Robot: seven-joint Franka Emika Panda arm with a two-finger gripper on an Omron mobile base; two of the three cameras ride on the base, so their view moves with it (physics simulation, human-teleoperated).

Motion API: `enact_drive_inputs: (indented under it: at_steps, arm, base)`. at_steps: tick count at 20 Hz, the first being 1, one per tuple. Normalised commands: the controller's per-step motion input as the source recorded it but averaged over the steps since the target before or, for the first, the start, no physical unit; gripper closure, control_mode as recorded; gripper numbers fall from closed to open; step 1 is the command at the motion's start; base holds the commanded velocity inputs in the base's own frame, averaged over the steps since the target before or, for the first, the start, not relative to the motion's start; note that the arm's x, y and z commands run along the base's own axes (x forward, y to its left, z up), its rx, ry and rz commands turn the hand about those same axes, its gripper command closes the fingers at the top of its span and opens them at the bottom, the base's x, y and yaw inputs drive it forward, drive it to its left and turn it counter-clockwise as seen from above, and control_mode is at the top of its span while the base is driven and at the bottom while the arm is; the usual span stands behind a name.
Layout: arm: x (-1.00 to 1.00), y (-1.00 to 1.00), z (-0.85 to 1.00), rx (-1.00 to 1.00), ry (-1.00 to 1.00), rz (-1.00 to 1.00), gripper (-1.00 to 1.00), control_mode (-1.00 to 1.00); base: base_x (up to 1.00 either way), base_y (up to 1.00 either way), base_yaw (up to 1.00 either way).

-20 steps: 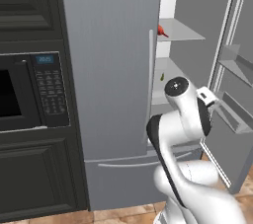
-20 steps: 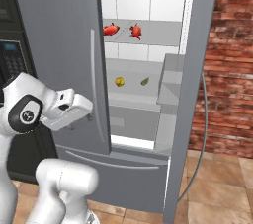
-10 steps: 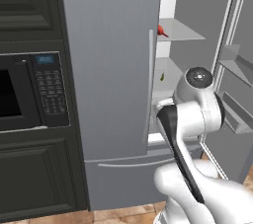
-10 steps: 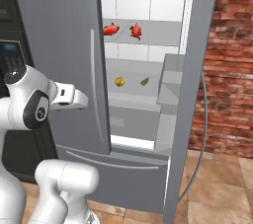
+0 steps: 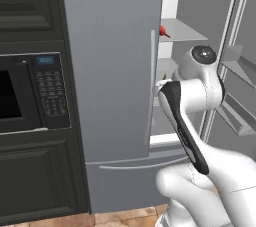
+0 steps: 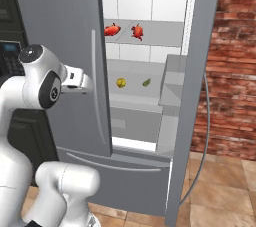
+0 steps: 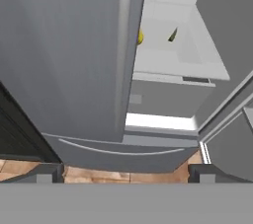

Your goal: Gather the lemon wedge and lemon from the fridge and place them on a tray on the dining counter. Then gather the fishs from the fridge and place them on the other tray.

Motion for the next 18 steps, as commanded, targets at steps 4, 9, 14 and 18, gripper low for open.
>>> enact_drive_inputs:
  at_steps: [4,9,14,18]
  arm:
    - [0.57,0.0,0.0,0.0,-0.01,0.03,-1.0,-1.0]
    - [0.54,0.0,-0.03,0.0,-0.11,0.02,-1.0,-1.0]
    - [0.5,0.0,-0.04,0.02,-0.07,0.0,-1.0,-1.0]
    - [0.5,0.0,-0.04,0.03,-0.04,0.0,-1.0,-1.0]
  base:
    - [0.0,0.0,0.0]
    - [0.0,0.0,0.0]
    - [0.0,0.0,0.0]
    - [0.0,0.0,0.0]
